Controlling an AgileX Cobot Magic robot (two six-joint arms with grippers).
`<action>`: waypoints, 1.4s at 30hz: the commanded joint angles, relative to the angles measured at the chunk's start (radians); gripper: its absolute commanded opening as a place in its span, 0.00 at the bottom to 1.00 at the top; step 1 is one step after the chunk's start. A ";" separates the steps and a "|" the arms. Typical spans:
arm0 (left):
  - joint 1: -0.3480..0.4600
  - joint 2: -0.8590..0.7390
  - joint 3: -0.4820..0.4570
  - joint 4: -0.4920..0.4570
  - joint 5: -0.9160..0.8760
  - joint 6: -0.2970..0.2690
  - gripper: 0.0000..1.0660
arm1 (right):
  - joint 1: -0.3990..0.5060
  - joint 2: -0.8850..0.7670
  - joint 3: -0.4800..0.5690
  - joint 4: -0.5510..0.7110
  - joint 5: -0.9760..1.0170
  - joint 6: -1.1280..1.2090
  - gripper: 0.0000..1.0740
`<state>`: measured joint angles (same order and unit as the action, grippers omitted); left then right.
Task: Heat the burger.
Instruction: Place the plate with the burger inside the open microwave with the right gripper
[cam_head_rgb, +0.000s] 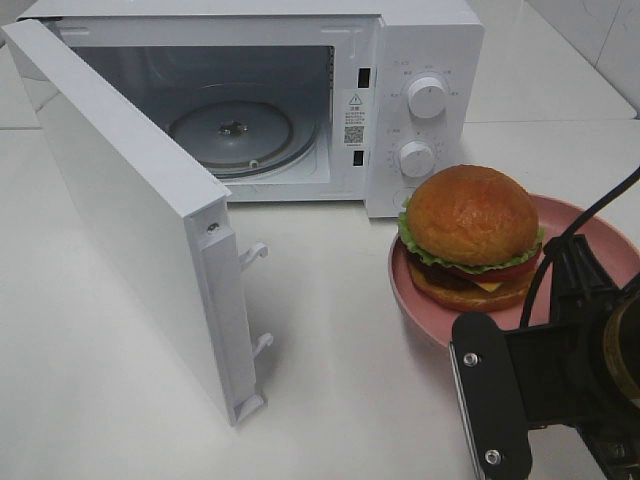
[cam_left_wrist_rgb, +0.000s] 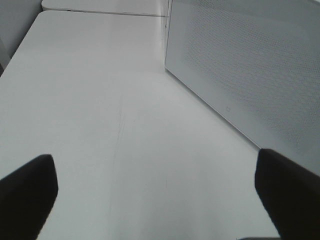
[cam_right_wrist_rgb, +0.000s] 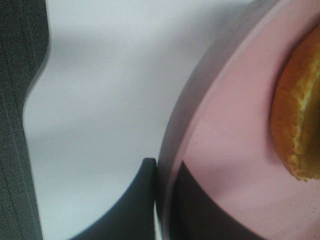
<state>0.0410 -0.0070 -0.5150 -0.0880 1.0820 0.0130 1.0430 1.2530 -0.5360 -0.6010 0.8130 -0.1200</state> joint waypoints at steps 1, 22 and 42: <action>0.003 -0.013 0.000 -0.006 -0.012 -0.001 0.94 | 0.001 -0.009 0.004 -0.050 -0.042 -0.029 0.00; 0.003 -0.013 0.000 -0.006 -0.012 -0.001 0.94 | -0.264 -0.009 0.004 0.027 -0.412 -0.551 0.00; 0.003 -0.013 0.000 -0.006 -0.012 -0.001 0.94 | -0.511 -0.005 -0.063 0.454 -0.426 -1.295 0.00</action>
<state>0.0410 -0.0070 -0.5150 -0.0880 1.0820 0.0130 0.5380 1.2560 -0.5810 -0.1700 0.4400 -1.3900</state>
